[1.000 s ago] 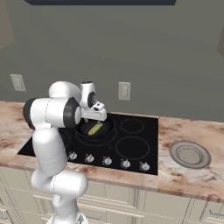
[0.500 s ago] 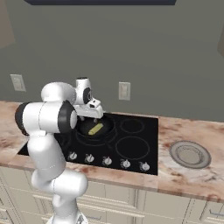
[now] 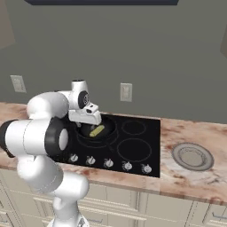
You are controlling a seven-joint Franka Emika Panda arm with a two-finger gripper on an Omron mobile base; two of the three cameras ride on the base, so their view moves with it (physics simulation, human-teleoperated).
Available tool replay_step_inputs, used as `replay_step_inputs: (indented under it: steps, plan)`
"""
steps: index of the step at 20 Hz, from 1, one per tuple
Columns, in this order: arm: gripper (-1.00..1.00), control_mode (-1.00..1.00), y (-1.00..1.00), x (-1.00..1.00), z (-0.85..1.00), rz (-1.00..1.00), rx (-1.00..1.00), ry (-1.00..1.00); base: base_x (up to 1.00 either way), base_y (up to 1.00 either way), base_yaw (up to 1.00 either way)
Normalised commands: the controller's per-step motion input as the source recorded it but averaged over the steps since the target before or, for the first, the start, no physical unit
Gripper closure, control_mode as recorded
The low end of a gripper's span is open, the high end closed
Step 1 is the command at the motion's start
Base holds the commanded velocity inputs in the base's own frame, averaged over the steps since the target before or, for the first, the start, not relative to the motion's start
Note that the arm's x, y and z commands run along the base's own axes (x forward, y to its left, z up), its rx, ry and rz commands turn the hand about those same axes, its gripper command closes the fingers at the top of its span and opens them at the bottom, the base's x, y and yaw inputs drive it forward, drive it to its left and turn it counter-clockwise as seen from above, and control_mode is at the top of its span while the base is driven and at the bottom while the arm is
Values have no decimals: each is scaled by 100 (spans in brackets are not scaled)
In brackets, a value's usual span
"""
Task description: Pick up the butter stick and place it in the pan. Then turn on the burner for the pan.
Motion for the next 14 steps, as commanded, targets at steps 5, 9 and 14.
replay_step_inputs:
  steps: [5, 9, 14]
  plan:
    - [-100, -100, -27, -80, 6, 0, 0, 4, 0, 0, 0]
    - [-100, -100, -36, -69, 10, 0, 0, 7, 0, 0, 0]
    - [-100, -100, -44, -60, 6, 0, 0, 10, 0, 0, 0]
